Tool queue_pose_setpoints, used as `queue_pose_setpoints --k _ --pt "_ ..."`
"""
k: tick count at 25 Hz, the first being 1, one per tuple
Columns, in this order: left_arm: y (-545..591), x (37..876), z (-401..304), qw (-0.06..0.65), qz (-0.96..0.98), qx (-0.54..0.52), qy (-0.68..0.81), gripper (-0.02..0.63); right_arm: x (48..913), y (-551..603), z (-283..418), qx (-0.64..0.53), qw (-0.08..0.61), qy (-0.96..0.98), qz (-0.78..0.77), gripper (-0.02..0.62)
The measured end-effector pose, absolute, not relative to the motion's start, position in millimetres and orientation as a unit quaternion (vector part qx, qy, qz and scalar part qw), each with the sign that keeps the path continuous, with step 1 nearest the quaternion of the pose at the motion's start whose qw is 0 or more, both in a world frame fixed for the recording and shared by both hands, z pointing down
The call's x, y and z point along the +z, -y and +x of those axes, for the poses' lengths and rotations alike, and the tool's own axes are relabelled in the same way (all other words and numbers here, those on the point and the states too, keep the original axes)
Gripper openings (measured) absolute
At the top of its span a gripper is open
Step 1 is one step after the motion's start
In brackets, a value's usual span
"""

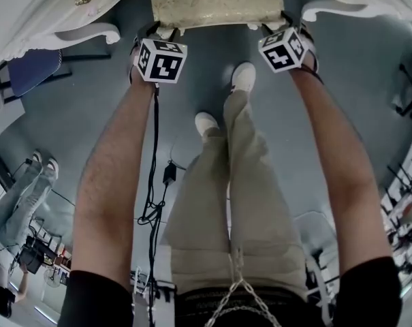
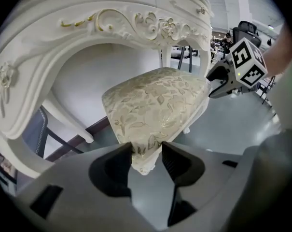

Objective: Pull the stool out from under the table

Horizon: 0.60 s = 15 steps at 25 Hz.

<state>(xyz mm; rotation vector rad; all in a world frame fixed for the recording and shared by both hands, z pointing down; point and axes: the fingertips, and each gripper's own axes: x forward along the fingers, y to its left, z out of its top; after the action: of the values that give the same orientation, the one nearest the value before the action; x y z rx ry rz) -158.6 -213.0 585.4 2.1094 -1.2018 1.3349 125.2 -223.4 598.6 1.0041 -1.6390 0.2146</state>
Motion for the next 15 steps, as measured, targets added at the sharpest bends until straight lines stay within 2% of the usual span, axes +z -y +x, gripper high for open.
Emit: queue_pose_setpoints --k 8,12,15 --pt "174.5 583.9 -155.0 0.200 0.746 0.472 0.425 0.176 603.9 179.4 126.3 0.106 0.580 0.687 0.425 0.256" --pt "170.7 585.7 -154.2 0.189 0.751 0.479 0.413 0.176 607.2 177.1 126.0 0.105 0.581 0.683 0.430 0.235" --pt "179.8 579.5 -157.8 0.152 0.756 0.486 0.411 0.182 601.6 180.5 123.6 0.116 0.575 0.689 0.426 0.231"
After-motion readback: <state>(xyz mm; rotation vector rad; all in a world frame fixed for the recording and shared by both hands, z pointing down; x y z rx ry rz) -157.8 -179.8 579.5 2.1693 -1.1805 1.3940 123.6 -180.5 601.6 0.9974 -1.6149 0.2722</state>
